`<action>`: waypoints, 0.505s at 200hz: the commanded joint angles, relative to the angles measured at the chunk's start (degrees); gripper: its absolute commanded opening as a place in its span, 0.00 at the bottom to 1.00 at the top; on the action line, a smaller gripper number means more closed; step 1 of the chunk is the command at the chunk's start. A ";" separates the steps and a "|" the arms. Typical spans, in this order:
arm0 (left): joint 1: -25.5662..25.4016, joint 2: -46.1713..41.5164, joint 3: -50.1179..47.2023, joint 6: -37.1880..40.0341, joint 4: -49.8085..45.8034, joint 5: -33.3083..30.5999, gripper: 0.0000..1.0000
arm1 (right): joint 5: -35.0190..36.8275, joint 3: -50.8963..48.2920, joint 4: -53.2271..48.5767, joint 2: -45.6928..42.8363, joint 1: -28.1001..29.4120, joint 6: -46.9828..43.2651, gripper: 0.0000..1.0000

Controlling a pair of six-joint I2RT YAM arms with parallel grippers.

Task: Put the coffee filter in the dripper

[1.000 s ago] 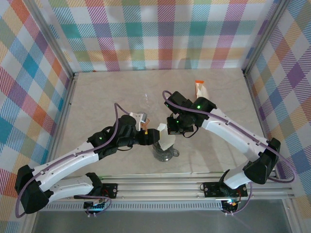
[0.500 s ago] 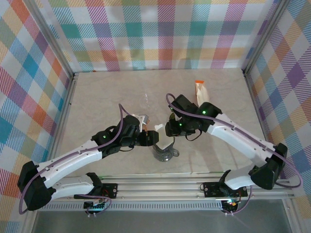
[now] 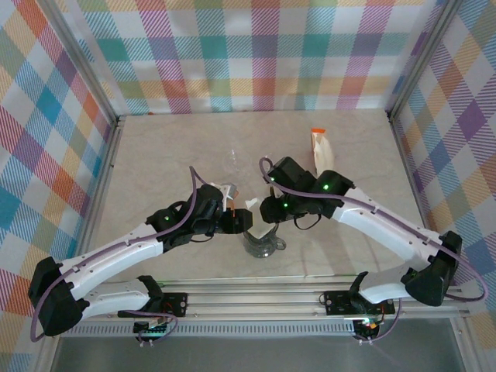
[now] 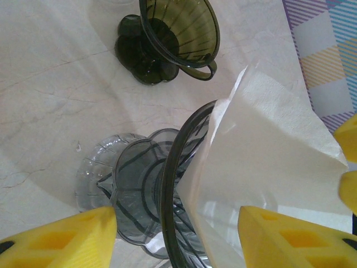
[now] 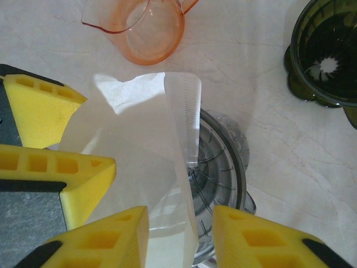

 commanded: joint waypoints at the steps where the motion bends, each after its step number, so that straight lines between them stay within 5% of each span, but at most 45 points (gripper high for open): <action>1: 0.41 0.37 0.50 -0.66 -0.17 -0.37 0.59 | -0.49 -0.48 0.77 0.70 0.86 -1.48 0.25; 25: 0.47 0.46 0.63 -0.77 -0.26 -0.41 0.60 | 1.35 0.09 -0.09 1.43 1.62 -1.83 0.00; 67: 0.47 -1.26 0.54 -1.99 -1.02 -1.74 0.65 | 11.09 2.27 -4.56 4.06 4.36 -2.31 0.00; 101: 0.47 -1.39 0.37 -1.96 -1.96 -2.73 0.58 | 15.33 3.42 -6.57 6.47 5.79 -2.19 0.00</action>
